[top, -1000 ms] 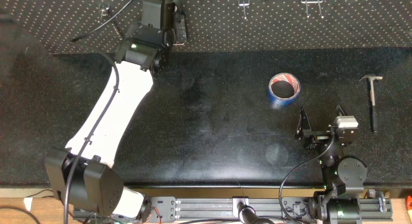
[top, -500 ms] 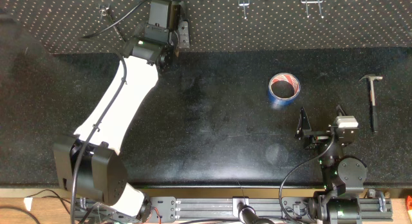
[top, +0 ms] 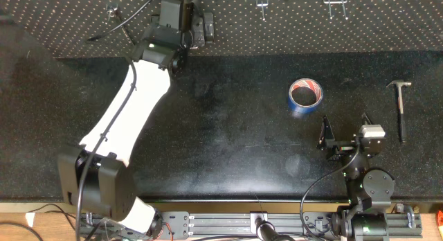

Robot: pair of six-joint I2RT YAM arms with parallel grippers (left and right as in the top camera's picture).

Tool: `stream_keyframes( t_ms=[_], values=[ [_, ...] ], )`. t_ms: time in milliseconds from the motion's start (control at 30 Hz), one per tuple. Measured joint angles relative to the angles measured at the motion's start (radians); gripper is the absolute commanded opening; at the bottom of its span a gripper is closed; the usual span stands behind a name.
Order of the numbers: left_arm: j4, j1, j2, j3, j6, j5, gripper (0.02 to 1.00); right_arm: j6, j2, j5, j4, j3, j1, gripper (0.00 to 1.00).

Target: Place Tools Onto Pegboard

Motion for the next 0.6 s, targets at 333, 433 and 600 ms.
stream_keyframes(
  t_ms=[333,433,600],
  values=[
    [0.117,0.002,-0.356,-0.304,-0.001,0.000,0.996,0.000,-0.001,0.000,0.000,0.000,0.000,0.976],
    [0.344,0.085,-0.632,-0.669,0.000,0.049,0.996,0.000,0.000,0.000,0.000,0.000,0.000,0.976],
    [0.481,0.226,-1.027,-1.061,-0.001,0.102,0.996,0.000,-0.001,0.000,0.000,0.000,0.000,0.976]
  ],
)
